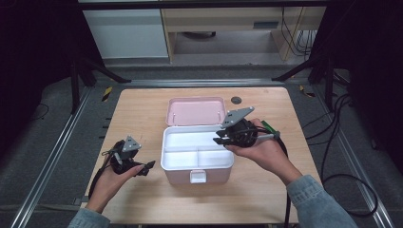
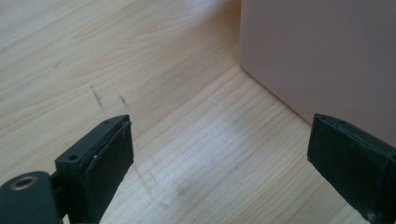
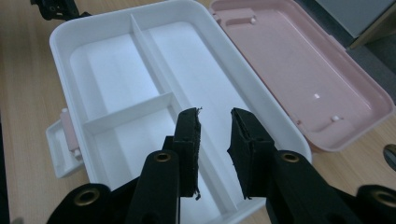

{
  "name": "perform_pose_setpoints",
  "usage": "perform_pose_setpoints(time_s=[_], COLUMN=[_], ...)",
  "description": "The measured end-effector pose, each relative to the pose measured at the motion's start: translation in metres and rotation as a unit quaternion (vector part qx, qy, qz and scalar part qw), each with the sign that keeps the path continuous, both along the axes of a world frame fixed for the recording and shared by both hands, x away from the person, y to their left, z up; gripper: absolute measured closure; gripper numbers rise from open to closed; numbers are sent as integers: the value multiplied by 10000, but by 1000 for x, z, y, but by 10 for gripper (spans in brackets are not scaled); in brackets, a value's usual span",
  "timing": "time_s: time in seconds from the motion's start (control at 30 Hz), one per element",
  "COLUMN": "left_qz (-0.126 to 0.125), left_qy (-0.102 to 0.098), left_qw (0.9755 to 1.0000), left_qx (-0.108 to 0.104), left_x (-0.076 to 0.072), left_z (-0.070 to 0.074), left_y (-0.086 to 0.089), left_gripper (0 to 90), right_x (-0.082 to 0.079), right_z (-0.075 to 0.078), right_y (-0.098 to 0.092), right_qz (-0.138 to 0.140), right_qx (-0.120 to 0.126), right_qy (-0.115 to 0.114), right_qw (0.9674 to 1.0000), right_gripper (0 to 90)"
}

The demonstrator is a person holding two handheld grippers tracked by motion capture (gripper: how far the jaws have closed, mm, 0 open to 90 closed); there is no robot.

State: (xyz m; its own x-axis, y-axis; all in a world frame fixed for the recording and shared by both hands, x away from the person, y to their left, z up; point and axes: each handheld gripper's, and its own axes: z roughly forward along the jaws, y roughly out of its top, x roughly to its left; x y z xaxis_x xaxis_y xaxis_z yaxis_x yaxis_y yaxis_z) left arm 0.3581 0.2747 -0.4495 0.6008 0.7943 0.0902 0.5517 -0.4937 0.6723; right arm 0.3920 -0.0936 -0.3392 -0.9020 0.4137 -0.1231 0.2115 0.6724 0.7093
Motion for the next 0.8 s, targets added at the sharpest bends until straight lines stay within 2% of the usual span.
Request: perform_pose_setpoints(time_s=[0.07, 0.23, 0.27, 0.37, 0.4, 0.43, 0.53, 0.57, 0.6, 0.67, 0.8], left_qz=[101, 250, 318, 343, 366, 402, 485, 497, 529, 551, 559], left_qy=[37, 98, 126, 142, 147, 139, 129, 133, 147, 175, 226], left_qw=[9999, 9995, 9993, 9992, 9991, 9990, 9985, 9985, 9983, 9982, 9980], left_qx=[-35, -159, -168, -163, -156, -154, -196, -203, -205, -155, -169], left_x=[-2, -3, -3, -3, -2, -2, -2, -3, -3, -3, -3], left_z=[-9, -22, -29, -33, -34, -35, -38, -39, -40, -43, -46], left_y=[3, 6, 6, 6, 6, 6, 8, 8, 9, 9, 10], left_gripper=[65, 69, 69, 69, 69, 69, 69, 69, 69, 70, 70], right_x=[3, 7, 8, 10, 12, 12, 15, 16, 16, 19, 20], right_z=[-1, 0, 0, 1, 2, 2, 2, 2, 2, 2, 0], right_y=[12, 33, 38, 46, 55, 55, 66, 73, 73, 83, 90], right_qz=[178, 426, 503, 625, 738, 738, 906, 989, 989, 1134, 1219], right_qx=[-153, -430, -488, -571, -670, -670, -817, -918, -918, -1087, -1153], right_qy=[37, 66, 90, 119, 175, 175, 257, 290, 290, 359, 412], right_qw=[9997, 9981, 9975, 9963, 9949, 9949, 9922, 9904, 9904, 9869, 9850], right_gripper=[735, 752, 754, 770, 778, 778, 793, 795, 795, 794, 793])
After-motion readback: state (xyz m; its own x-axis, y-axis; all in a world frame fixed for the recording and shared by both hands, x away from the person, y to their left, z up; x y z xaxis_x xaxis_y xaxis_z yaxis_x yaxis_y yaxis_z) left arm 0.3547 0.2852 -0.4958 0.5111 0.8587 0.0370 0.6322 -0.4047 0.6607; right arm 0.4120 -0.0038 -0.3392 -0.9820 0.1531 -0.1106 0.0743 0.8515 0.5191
